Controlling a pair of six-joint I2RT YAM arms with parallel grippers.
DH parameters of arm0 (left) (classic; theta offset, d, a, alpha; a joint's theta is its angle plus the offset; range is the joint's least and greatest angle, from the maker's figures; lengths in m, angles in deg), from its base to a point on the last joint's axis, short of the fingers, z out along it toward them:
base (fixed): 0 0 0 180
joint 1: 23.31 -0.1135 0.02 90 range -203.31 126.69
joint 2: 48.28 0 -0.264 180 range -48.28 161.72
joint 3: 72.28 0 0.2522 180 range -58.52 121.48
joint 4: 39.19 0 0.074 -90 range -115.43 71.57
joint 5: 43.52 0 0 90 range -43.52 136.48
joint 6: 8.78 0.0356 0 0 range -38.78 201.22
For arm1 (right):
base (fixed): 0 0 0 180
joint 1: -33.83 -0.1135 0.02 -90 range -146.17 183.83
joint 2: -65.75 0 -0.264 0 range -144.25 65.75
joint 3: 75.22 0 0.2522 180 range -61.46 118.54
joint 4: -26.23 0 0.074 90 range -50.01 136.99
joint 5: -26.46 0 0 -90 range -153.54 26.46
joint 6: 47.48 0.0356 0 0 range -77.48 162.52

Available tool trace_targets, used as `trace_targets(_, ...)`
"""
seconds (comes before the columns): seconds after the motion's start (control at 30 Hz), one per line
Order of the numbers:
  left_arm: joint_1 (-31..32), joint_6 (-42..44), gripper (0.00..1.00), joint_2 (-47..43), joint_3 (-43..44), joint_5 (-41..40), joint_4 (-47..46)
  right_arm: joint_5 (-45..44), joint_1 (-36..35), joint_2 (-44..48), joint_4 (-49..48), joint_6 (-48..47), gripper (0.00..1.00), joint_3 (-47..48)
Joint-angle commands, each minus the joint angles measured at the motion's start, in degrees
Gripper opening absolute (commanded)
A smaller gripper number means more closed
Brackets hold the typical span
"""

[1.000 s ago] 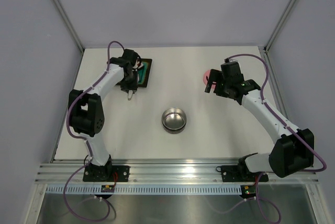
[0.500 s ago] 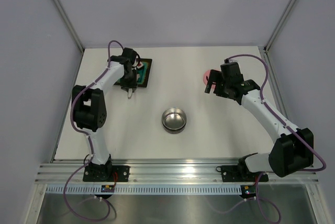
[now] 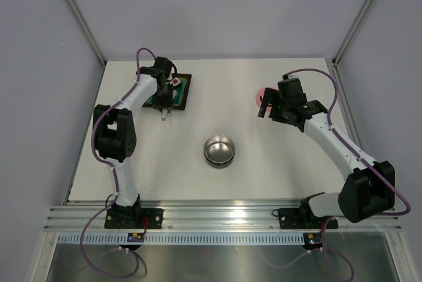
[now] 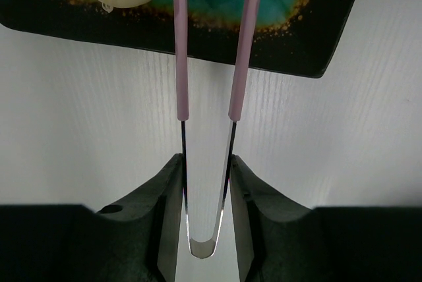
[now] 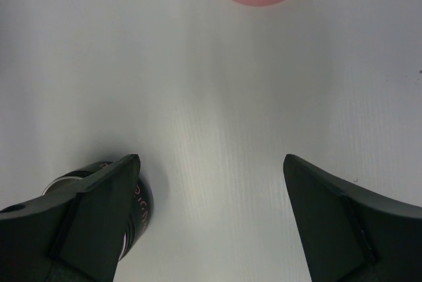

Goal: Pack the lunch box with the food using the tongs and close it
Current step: Pick up the fake food from the plate.

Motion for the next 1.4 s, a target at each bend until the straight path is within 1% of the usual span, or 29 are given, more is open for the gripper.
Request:
trace_targets(0.0, -0.36, -0.66, 0.34, 1.13, 3.96, 1.29, -0.96, -0.44, -0.2, -0.03, -1.09, -0.18, 0.98, 0.17)
trace_targets(0.13, -0.45, -1.1, 0.36, 2.37, 5.1, 2.87, -0.96, -0.62, -0.2, 0.23, -0.91, -0.36, 0.98, 0.26)
trace_targets(0.43, -0.45, -0.84, 0.35, 3.86, 5.98, 3.4, -2.19, -0.97, -0.29, 0.33, -1.0, -0.36, 0.98, -0.27)
trace_targets(0.63, -0.45, -0.49, 0.36, 4.3, 7.21, 3.14, -2.28, -0.97, -0.2, 0.32, -0.91, -0.18, 0.98, -0.27)
trace_targets(0.67, -0.45, -0.4, 0.36, 4.3, 7.21, 3.06, -2.28, -0.97, -0.2, 0.32, -0.91, -0.18, 0.98, -0.27)
trace_targets(0.73, -0.36, -0.4, 0.45, 4.48, 7.57, 2.71, -2.46, -0.88, -0.2, 0.32, -0.91, -0.01, 0.98, -0.27)
trace_targets(0.87, -0.45, -0.4, 0.45, 4.74, 7.83, 2.35, -2.81, -0.88, -0.2, 0.32, -0.83, 0.08, 0.98, -0.36)
trace_targets(1.1, -0.45, -0.22, 0.4, 5.97, 9.06, 2.53, -3.16, -0.88, -0.2, 0.32, -0.65, 0.25, 0.98, -0.36)
trace_targets(1.13, -0.36, -0.31, 0.36, 5.89, 8.97, 2.61, -3.33, -0.88, -0.2, 0.24, -0.65, 0.34, 0.98, -0.27)
trace_targets(1.3, -0.36, -0.05, 0.3, 5.1, 8.89, 2.79, -3.42, -0.62, -0.29, 0.15, -0.65, 0.52, 0.98, -0.18)
trace_targets(1.33, -0.44, -0.05, 0.28, 4.83, 8.88, 2.79, -3.25, -0.53, -0.2, 0.06, -0.65, 0.69, 0.98, -0.09)
trace_targets(1.37, -0.45, 0.04, 0.23, 4.14, 8.88, 2.79, -2.9, -0.53, -0.2, 0.06, -0.65, 0.61, 0.98, -0.18)
